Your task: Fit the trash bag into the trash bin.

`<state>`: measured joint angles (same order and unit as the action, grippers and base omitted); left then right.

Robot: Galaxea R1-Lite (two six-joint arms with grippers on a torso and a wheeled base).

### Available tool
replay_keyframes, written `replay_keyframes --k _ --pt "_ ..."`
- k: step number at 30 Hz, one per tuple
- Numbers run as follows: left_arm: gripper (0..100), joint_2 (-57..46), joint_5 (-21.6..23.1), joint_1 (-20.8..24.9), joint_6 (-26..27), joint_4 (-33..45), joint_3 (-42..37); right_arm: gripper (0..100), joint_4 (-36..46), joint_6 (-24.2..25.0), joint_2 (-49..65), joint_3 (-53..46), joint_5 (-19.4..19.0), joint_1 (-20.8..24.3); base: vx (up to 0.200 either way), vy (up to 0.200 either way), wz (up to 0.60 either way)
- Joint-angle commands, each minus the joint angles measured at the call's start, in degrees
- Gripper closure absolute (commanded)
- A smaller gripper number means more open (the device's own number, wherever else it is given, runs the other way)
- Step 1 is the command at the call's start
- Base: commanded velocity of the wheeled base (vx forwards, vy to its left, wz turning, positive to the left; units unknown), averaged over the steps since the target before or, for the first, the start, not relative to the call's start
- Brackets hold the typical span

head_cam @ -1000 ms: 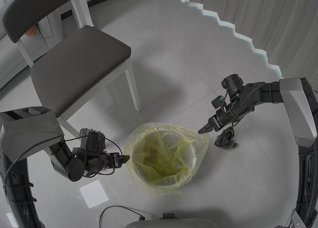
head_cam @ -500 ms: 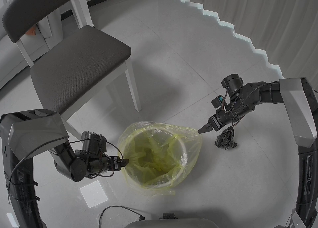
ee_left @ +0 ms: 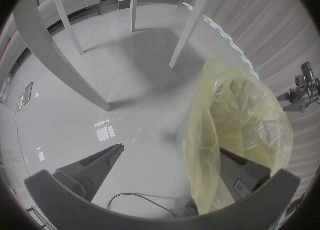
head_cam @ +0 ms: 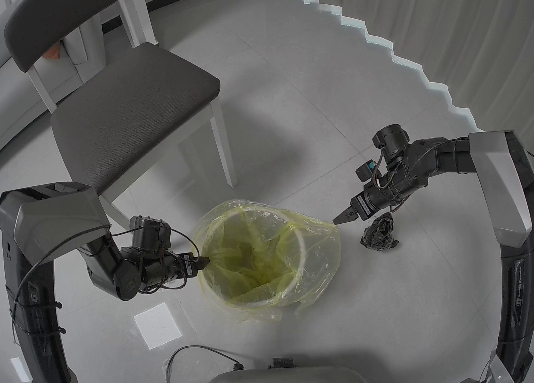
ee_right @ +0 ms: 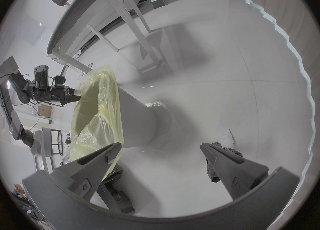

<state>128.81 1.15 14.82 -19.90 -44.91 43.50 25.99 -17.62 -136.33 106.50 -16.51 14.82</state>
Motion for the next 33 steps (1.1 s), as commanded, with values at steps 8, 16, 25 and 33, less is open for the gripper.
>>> replay_keyframes --k 8,16,25,33 --pt "0 -2.86 0.17 2.23 -1.81 -0.62 0.19 0 0.11 -0.14 0.36 -0.24 -0.02 0.03 0.0 0.0 0.0" --pt "0 -2.95 0.0 3.02 -3.22 -0.79 0.1 0 0.64 -0.31 1.15 -1.03 -0.02 0.03 0.0 0.0 0.0" --pt "0 -1.63 0.0 2.84 -3.22 -0.62 0.63 0 1.96 -1.37 4.14 -2.35 -0.02 0.47 0.0 0.0 0.0" --pt "0 -1.28 -0.09 2.23 -3.22 -0.27 0.63 0 3.89 -5.41 5.19 -7.8 0.07 1.0 0.0 0.0 0.0"
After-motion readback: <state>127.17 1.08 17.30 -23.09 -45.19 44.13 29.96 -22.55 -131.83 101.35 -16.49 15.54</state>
